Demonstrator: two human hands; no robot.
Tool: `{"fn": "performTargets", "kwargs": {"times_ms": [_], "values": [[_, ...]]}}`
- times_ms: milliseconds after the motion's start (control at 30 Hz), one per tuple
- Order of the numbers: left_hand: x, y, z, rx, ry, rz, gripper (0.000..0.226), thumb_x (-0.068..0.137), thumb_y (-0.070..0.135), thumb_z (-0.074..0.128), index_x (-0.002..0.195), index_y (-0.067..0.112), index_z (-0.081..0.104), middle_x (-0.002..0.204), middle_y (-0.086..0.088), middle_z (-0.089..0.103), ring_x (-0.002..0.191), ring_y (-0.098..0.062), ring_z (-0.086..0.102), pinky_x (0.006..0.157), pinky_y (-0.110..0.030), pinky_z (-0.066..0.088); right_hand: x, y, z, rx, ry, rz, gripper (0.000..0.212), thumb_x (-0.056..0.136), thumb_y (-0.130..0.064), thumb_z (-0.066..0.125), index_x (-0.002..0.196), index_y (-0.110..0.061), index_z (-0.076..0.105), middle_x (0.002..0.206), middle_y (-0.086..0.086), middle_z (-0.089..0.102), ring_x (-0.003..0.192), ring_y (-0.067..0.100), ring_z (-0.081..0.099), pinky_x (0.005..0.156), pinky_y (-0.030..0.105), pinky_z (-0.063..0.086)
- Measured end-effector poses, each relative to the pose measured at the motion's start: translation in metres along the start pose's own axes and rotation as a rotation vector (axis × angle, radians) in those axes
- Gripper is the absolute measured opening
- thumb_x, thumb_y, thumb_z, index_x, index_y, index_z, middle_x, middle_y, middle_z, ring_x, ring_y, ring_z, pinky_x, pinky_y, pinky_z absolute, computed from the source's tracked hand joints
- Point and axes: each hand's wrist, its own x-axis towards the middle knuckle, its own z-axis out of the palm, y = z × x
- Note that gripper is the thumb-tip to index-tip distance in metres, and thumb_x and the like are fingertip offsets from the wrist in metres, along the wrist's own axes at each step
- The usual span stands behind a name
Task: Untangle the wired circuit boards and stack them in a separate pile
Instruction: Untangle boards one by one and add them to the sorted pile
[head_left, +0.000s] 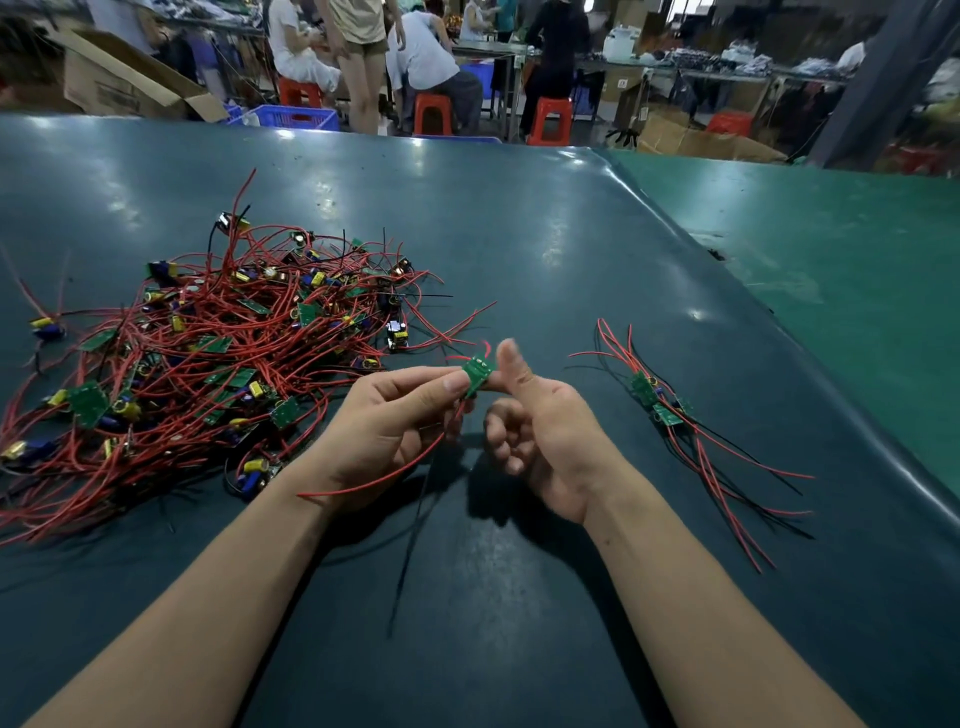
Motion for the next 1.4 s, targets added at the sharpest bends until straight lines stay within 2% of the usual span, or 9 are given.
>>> {"fn": "performTargets", "kwargs": {"times_ms": [67,167,367,567,733,867,967,1167,1400], "values": [[-0.001,-0.001,0.002,-0.002,0.002,-0.013,0.026,0.075,0.006,0.062,0.097,-0.005,0.071,0.08,-0.009,0.071,0.063,-0.009,0.06,0.061,-0.012,0.051,0.001,-0.002,-0.005,0.034,-0.042,0.034,0.043,0.076,-0.055,0.062,0.084,-0.012,0.062,0.047,-0.002,0.05,0.036,0.007,0.04,0.032,0.015,0.025],[-0.002,-0.003,0.002,0.097,-0.01,-0.035,0.019,0.071,0.012,0.068,0.085,0.004,0.077,0.071,-0.006,0.063,0.06,-0.011,0.052,0.056,-0.016,0.043,0.001,-0.002,-0.008,0.105,-0.079,-0.004,0.024,0.08,-0.038,0.064,0.078,-0.018,0.077,0.043,-0.007,0.042,0.035,0.003,0.032,0.032,0.014,0.021],[-0.001,-0.003,0.002,0.166,-0.008,-0.033,0.009,0.071,0.015,0.068,0.077,0.009,0.073,0.063,-0.003,0.055,0.054,-0.011,0.046,0.051,-0.017,0.035,0.006,0.001,-0.006,0.058,0.165,-0.122,0.008,0.082,-0.02,0.075,0.079,-0.012,0.075,0.046,-0.004,0.049,0.036,0.004,0.037,0.036,0.015,0.025],[0.0,-0.006,0.0,0.207,-0.044,0.005,0.012,0.073,0.018,0.067,0.079,0.008,0.066,0.06,-0.001,0.054,0.053,-0.013,0.044,0.048,-0.02,0.033,0.006,0.003,-0.004,0.092,0.12,-0.127,0.015,0.067,-0.029,0.079,0.063,-0.017,0.07,0.045,-0.003,0.05,0.037,0.005,0.039,0.039,0.016,0.027],[-0.002,-0.008,-0.001,0.29,-0.085,0.054,0.011,0.079,0.028,0.077,0.076,0.018,0.071,0.057,0.002,0.056,0.043,-0.009,0.038,0.042,-0.016,0.034,0.006,0.002,-0.006,0.023,0.104,-0.145,0.028,0.068,-0.031,0.078,0.048,-0.022,0.061,0.043,-0.004,0.048,0.035,0.006,0.036,0.036,0.016,0.027],[-0.003,-0.007,0.0,0.317,-0.096,0.05,0.02,0.079,0.04,0.072,0.073,0.021,0.071,0.059,-0.001,0.056,0.044,-0.01,0.036,0.04,-0.016,0.033,0.007,0.002,-0.008,0.012,0.084,-0.148,0.032,0.072,-0.027,0.078,0.048,-0.022,0.059,0.044,-0.005,0.048,0.035,0.004,0.038,0.035,0.015,0.028],[-0.004,-0.007,0.002,0.379,-0.104,0.072,0.028,0.081,0.037,0.068,0.08,0.01,0.066,0.053,0.007,0.053,0.04,-0.005,0.037,0.04,-0.015,0.032,0.006,0.004,-0.006,0.009,0.072,-0.129,0.018,0.066,-0.031,0.081,0.057,-0.021,0.069,0.052,-0.004,0.055,0.039,0.003,0.043,0.037,0.014,0.029],[-0.005,-0.006,0.004,0.361,-0.124,0.087,0.029,0.08,0.02,0.072,0.072,0.003,0.05,0.051,0.002,0.044,0.039,-0.006,0.034,0.041,-0.014,0.031,0.015,-0.003,-0.018,0.191,0.361,-0.213,0.016,0.085,-0.016,0.073,0.072,-0.009,0.069,0.046,-0.005,0.052,0.032,0.005,0.031,0.034,0.015,0.023],[-0.011,-0.003,0.006,0.401,-0.164,0.097,0.024,0.079,0.015,0.066,0.069,0.003,0.049,0.047,0.007,0.046,0.04,-0.008,0.036,0.043,-0.017,0.032,0.02,-0.004,-0.029,0.205,0.592,-0.345,0.024,0.087,-0.013,0.073,0.065,-0.01,0.066,0.053,-0.002,0.06,0.037,0.005,0.037,0.037,0.017,0.025]]}}
